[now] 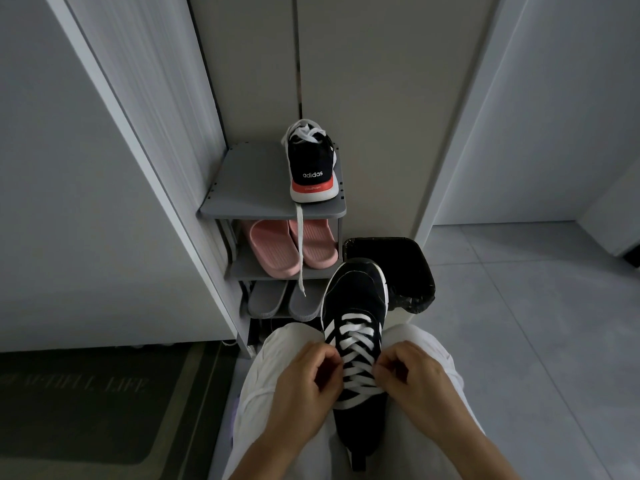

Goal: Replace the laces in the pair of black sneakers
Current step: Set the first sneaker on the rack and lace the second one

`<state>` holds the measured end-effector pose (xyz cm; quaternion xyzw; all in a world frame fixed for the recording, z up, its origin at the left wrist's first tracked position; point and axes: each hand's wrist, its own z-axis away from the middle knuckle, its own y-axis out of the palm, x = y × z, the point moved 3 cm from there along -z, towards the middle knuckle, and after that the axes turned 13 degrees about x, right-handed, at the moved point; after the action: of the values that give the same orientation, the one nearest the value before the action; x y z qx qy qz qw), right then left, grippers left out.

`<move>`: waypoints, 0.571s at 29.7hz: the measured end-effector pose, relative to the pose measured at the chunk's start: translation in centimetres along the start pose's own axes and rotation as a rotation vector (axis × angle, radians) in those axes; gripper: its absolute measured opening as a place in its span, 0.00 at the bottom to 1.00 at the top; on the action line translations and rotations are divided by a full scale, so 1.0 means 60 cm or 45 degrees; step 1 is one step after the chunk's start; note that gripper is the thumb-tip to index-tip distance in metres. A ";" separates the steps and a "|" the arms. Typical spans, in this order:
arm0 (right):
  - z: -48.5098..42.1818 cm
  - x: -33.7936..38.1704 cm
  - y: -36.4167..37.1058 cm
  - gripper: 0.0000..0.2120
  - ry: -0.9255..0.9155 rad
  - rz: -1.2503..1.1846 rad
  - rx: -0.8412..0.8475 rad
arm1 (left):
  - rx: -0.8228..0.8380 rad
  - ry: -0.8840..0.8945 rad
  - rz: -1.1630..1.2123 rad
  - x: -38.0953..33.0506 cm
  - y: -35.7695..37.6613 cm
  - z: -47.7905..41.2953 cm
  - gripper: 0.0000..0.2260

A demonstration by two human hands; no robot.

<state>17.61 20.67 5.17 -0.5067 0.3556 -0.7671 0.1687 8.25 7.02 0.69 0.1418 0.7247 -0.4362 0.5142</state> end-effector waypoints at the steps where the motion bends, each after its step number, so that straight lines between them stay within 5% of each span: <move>1: -0.001 0.001 -0.005 0.02 -0.010 -0.006 -0.050 | 0.004 -0.007 0.054 -0.004 -0.003 -0.003 0.08; 4: -0.009 0.008 -0.011 0.02 -0.049 -0.018 -0.187 | -0.032 -0.018 0.107 -0.014 -0.012 -0.020 0.09; 17: -0.025 0.008 -0.018 0.04 0.036 -0.051 -0.063 | 0.059 -0.283 0.308 -0.014 -0.036 -0.044 0.02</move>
<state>16.16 21.69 5.93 -0.5067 0.3668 -0.7683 0.1357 5.58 8.03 2.72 0.1906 0.6308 -0.4007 0.6366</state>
